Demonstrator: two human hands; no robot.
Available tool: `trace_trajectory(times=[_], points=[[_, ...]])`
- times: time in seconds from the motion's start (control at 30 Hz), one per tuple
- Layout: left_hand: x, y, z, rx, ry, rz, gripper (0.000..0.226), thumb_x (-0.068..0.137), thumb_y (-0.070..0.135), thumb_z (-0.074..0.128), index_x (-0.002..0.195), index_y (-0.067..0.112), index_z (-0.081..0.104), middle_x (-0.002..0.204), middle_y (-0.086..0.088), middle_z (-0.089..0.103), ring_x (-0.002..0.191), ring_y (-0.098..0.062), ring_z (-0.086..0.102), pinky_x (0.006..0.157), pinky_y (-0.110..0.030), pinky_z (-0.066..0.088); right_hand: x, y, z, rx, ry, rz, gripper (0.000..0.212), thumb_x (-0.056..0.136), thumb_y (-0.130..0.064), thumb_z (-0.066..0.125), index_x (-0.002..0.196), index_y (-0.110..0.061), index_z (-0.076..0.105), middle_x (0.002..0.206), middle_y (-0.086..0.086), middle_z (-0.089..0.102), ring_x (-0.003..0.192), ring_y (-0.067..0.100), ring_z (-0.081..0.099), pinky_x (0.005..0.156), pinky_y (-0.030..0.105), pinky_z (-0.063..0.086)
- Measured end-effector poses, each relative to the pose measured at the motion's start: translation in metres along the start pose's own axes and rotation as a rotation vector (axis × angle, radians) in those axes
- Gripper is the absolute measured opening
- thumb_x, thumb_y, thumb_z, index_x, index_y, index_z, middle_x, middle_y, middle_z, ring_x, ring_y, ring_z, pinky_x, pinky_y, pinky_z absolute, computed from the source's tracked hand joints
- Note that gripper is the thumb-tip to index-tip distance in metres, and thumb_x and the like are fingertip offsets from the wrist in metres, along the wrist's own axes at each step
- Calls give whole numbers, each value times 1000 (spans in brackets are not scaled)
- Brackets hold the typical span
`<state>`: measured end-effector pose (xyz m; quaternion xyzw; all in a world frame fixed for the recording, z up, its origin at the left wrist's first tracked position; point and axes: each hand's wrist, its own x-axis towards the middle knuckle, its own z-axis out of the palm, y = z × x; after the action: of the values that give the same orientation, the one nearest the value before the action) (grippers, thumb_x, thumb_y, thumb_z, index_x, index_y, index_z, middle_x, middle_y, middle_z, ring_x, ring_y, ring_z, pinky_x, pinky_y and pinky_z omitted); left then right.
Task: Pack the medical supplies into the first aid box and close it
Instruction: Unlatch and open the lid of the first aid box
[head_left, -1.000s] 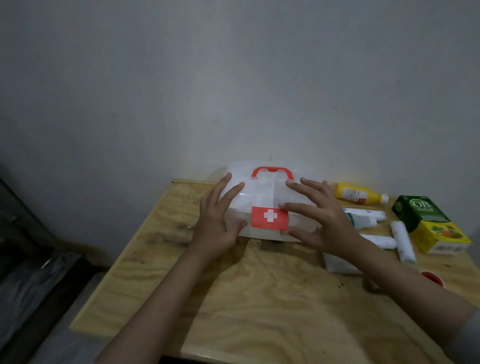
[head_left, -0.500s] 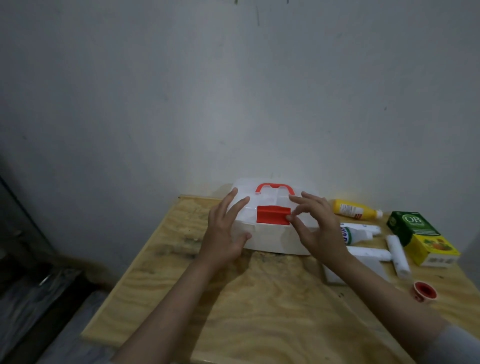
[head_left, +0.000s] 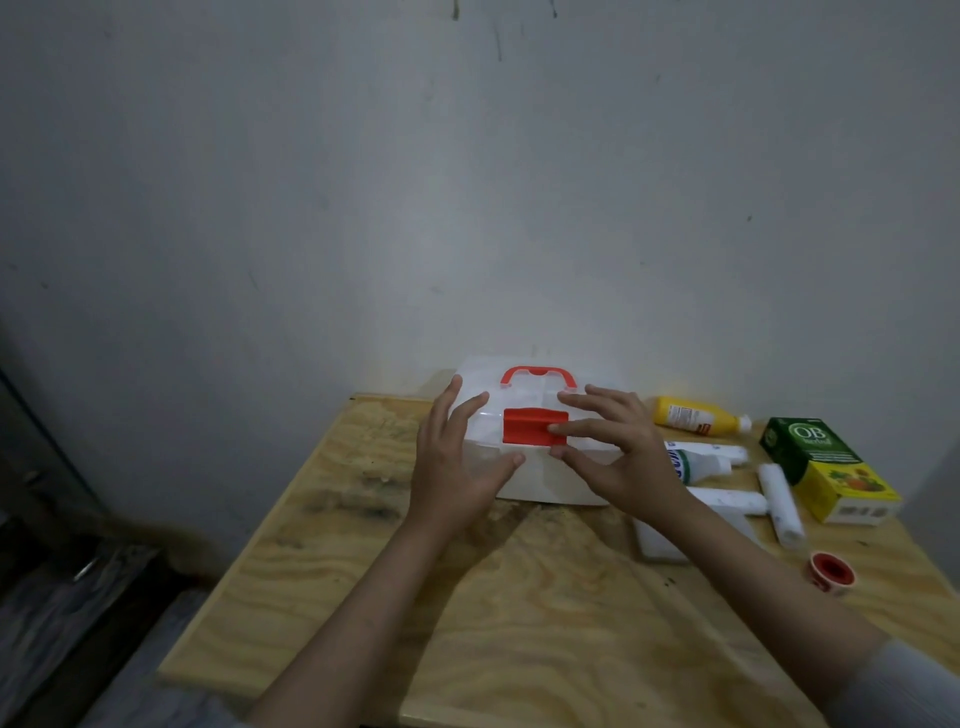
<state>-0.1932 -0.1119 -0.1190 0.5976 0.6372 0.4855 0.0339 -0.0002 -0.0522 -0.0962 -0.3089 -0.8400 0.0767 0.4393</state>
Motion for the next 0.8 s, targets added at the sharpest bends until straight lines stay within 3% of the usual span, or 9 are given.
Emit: trace_trajectory(times=[0.13, 0.23, 0.3, 0.43, 0.67, 0.73, 0.8], points=[[-1, -1, 2, -54, 14, -5, 73, 70, 54, 73, 131, 50, 33, 156, 13, 17, 140, -10, 22, 102, -30, 34, 4, -4, -7, -23, 3, -39, 45, 71, -47, 67, 106, -20, 70, 115, 3, 69, 112, 22, 56, 91, 45, 47], [-2, -2, 0, -96, 25, -26, 76, 72, 47, 75, 134, 47, 32, 158, 8, 12, 136, -3, 15, 98, -22, 31, 13, -3, -18, 18, -2, -39, 57, 72, -27, 77, 124, -16, 59, 106, 2, 72, 95, 18, 62, 83, 36, 51], [-3, 0, 0, -114, 21, -63, 80, 72, 44, 76, 137, 45, 30, 159, 5, 10, 134, -2, 14, 96, -22, 30, 19, -2, -23, -26, -31, -64, 56, 74, -19, 76, 126, -16, 57, 103, 4, 72, 92, 20, 63, 80, 33, 52], [-3, -1, 1, -122, 12, -53, 81, 75, 41, 74, 139, 47, 25, 158, 4, 15, 140, -12, 21, 96, -25, 34, 21, -5, -21, -37, -41, -54, 44, 77, -19, 73, 120, -16, 62, 106, 7, 71, 96, 15, 60, 81, 34, 52], [-3, -1, -2, -157, 6, -75, 85, 75, 40, 74, 141, 48, 20, 158, 9, 16, 137, -5, 20, 96, -24, 35, 17, -5, -15, 40, 47, -16, 31, 76, -17, 75, 106, -13, 68, 103, 4, 72, 97, 19, 66, 84, 38, 55], [-2, -1, -4, -171, -7, -72, 89, 75, 41, 73, 141, 52, 14, 158, 11, 15, 140, -9, 22, 96, -23, 36, 20, -9, -15, 59, 88, 3, 28, 76, -18, 75, 103, -13, 68, 101, 4, 72, 96, 17, 66, 85, 34, 54], [-3, -1, -6, -179, -21, -76, 94, 76, 40, 74, 141, 55, 7, 158, 13, 11, 142, -10, 18, 96, -24, 33, 28, -12, -17, 110, 157, 37, 24, 76, -18, 75, 99, -14, 69, 97, 1, 72, 93, 10, 66, 85, 19, 50]])
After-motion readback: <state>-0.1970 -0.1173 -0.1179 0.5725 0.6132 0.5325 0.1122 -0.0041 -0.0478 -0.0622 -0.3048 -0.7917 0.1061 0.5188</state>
